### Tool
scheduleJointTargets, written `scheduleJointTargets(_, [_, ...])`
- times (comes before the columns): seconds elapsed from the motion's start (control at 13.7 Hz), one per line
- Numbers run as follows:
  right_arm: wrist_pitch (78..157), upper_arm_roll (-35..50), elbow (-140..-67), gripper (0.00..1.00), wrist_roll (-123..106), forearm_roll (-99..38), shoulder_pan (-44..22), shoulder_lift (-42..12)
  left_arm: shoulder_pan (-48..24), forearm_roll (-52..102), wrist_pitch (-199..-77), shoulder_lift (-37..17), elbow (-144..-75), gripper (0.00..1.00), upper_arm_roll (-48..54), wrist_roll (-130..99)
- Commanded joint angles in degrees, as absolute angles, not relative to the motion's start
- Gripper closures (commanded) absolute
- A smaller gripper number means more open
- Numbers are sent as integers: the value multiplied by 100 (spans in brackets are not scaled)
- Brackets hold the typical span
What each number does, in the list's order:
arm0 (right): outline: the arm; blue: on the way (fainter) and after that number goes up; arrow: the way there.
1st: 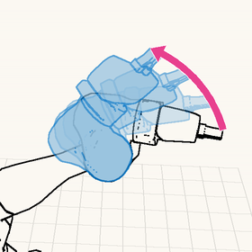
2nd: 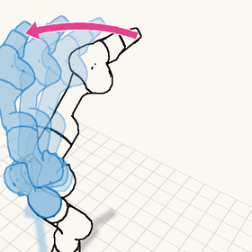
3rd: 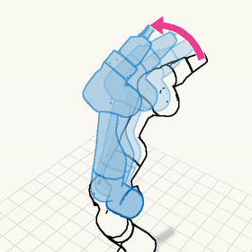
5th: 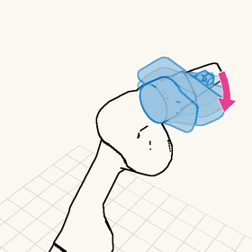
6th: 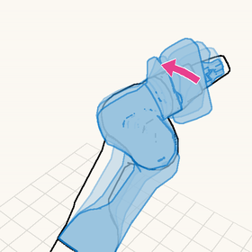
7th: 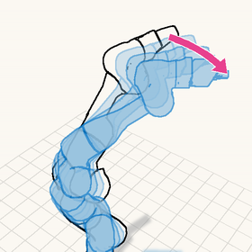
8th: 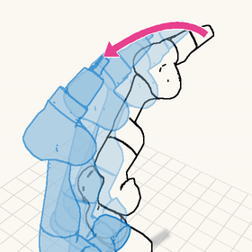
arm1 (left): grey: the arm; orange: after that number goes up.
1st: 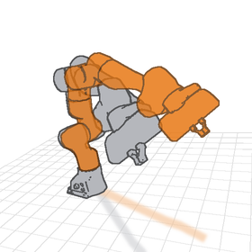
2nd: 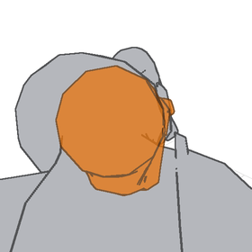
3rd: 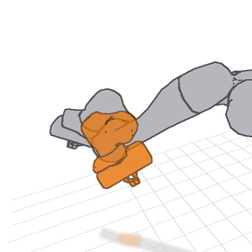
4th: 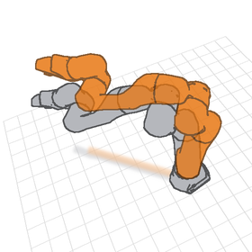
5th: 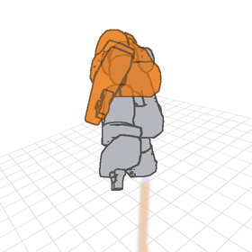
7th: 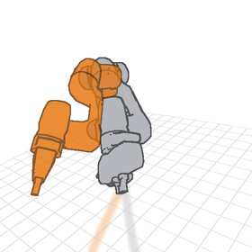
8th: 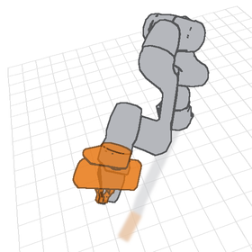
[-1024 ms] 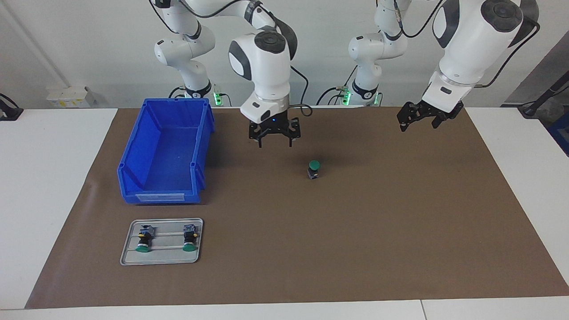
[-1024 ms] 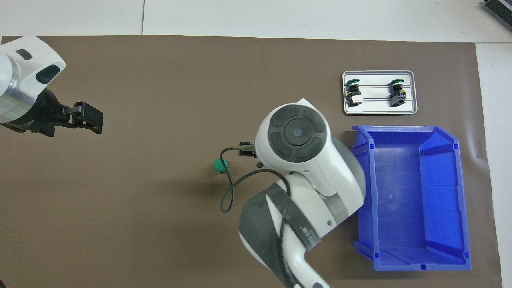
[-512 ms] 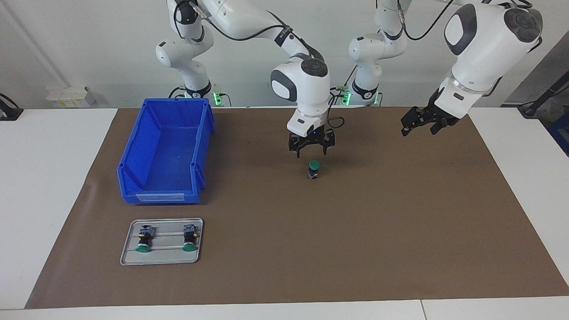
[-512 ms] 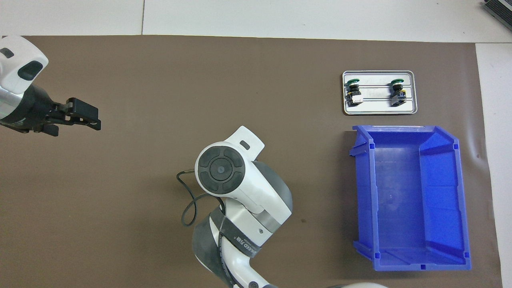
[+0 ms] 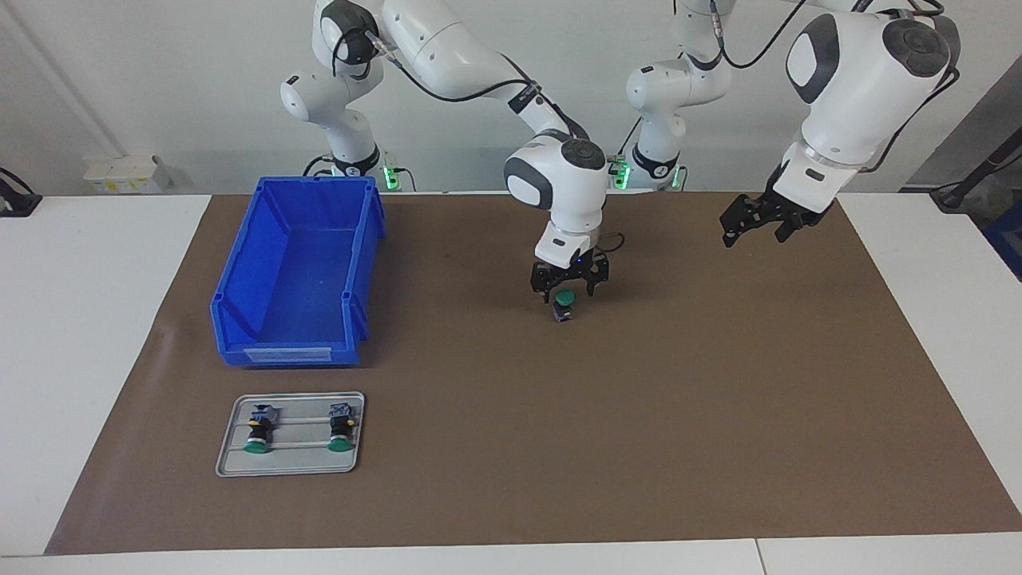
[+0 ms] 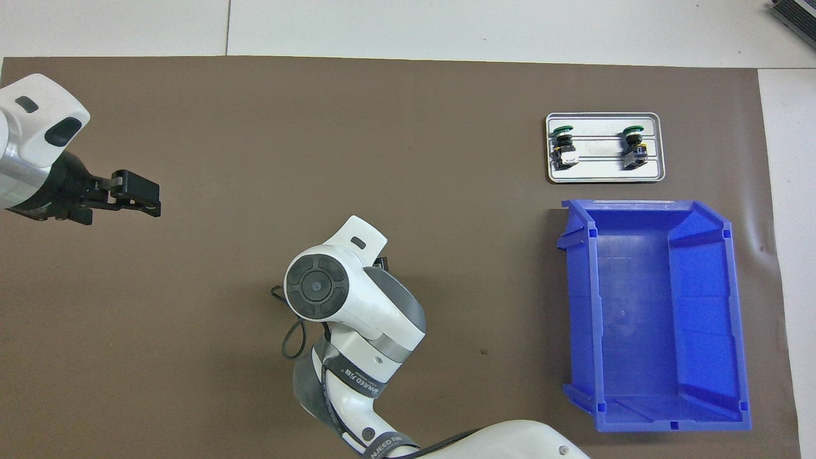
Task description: Place and press button with both arms
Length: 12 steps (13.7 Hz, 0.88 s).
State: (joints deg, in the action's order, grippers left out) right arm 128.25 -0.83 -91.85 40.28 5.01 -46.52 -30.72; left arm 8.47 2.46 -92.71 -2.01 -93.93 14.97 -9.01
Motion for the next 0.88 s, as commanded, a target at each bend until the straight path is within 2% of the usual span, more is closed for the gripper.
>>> scheduleJointTargets(0.0, [13095,-88,-9377,0,3929,598,-4641,-3094,870,158,-9605,-18,-9650,0,1512,-817])
scheduleJointTargets(0.07, [13122,-88,-9387,8,3920,606,-4641,-3094,879,150,-9624,-18,-9650,0,1503,-817])
scheduleJointTargets(0.15, [13122,-88,-9387,25,3929,624,-4649,-3085,896,149,-9615,-18,-9650,0,1512,-817])
scheduleJointTargets(0.22, [13122,-88,-9413,50,3929,633,-4658,-3085,853,141,-9607,-18,-9659,0,1503,-826])
scheduleJointTargets(0.44, [13131,-97,-9387,81,4008,642,-4658,-3076,817,132,-9606,-44,-9642,0,1485,-826])
scheduleJointTargets(0.8, [13201,-97,-9325,80,4034,659,-4641,-3085,-377,-132,-9230,-246,-9072,0,203,-765])
